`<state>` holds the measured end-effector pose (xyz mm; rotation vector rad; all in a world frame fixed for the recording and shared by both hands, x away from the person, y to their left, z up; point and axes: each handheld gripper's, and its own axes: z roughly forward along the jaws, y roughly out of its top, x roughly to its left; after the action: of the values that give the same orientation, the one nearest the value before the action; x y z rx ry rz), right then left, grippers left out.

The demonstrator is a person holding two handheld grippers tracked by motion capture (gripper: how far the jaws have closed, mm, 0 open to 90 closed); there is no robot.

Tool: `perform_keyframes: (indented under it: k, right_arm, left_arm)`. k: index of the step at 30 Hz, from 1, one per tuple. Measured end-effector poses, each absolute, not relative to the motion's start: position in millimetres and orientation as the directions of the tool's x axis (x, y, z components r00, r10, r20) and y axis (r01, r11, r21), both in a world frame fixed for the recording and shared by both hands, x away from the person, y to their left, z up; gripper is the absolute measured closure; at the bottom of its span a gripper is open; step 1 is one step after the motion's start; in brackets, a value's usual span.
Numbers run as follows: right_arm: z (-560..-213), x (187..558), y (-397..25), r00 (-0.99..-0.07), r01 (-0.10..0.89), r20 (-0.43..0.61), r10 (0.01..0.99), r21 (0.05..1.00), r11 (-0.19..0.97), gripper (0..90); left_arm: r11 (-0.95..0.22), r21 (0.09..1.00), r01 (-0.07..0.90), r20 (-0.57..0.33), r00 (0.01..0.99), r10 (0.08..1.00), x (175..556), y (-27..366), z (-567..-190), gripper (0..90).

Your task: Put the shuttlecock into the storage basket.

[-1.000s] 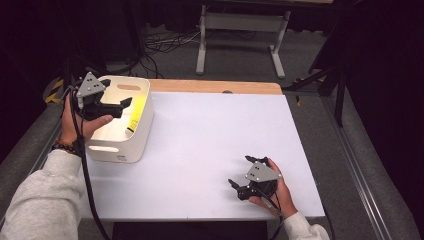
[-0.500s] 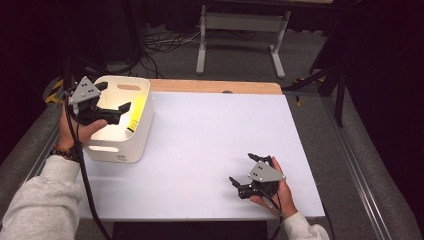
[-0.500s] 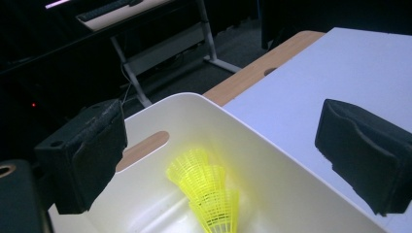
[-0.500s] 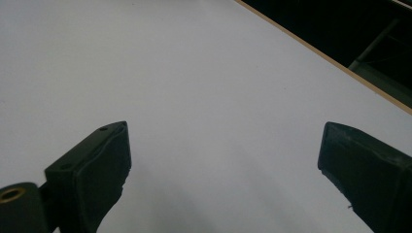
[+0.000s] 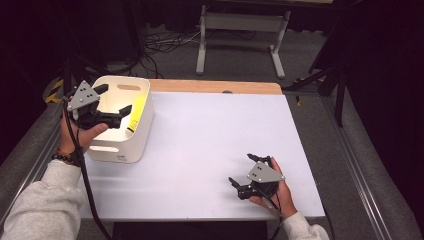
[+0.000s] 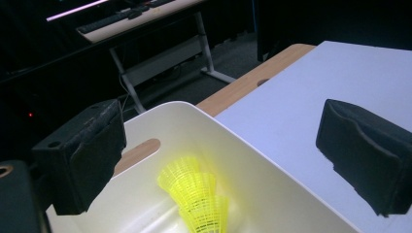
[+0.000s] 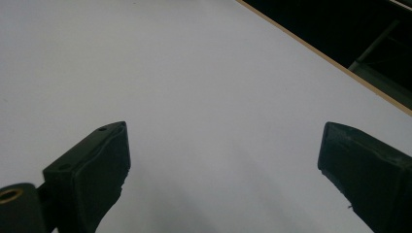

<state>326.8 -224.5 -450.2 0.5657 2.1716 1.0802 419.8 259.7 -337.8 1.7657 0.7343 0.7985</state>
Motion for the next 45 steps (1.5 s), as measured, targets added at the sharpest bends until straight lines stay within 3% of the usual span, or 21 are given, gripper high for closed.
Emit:
perform_keyframes:
  k: [45]
  right_arm:
    - [-450.6, 325.6, -222.5, -0.707, 0.084, -0.363, 0.607, 0.809, 0.582, 5.9]
  left_arm:
    - [-0.303, 0.953, 0.019, 0.225, 0.624, 0.748, 377.9, 243.8, -355.7, 5.5]
